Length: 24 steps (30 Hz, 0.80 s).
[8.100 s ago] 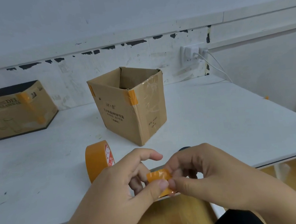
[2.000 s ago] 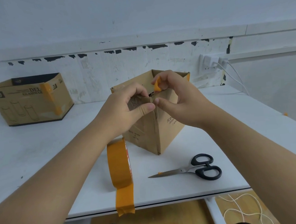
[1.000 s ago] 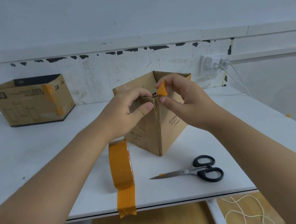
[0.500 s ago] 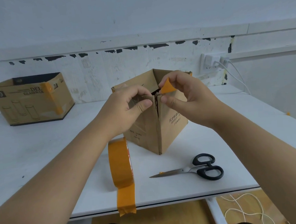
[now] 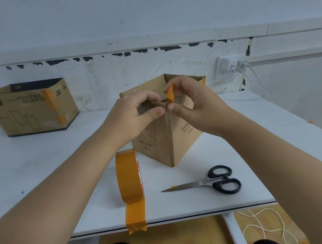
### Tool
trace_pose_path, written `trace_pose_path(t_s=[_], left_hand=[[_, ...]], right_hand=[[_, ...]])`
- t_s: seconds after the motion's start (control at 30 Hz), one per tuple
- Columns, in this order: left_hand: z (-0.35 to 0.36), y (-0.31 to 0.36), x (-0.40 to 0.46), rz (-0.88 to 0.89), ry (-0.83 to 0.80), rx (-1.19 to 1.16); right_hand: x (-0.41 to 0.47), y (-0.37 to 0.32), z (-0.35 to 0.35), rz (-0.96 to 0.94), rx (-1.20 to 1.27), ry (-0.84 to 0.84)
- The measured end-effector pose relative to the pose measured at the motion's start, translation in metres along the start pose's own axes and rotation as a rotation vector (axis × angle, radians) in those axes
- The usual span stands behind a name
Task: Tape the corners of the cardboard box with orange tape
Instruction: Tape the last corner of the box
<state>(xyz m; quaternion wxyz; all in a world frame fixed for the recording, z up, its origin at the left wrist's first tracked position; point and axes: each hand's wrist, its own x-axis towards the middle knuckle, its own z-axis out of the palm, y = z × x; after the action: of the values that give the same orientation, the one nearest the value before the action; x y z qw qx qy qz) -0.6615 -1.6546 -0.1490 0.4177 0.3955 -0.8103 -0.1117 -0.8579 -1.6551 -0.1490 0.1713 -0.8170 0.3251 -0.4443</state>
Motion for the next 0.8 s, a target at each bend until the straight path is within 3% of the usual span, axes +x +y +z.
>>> trace_pose_path(t_s=[0.8], left_hand=[[-0.0005, -0.0011, 0.0023, 0.013, -0.026, -0.037]], right_hand=[[0.0008, -0.0072, 0.0003, 0.071, -0.020, 0.037]])
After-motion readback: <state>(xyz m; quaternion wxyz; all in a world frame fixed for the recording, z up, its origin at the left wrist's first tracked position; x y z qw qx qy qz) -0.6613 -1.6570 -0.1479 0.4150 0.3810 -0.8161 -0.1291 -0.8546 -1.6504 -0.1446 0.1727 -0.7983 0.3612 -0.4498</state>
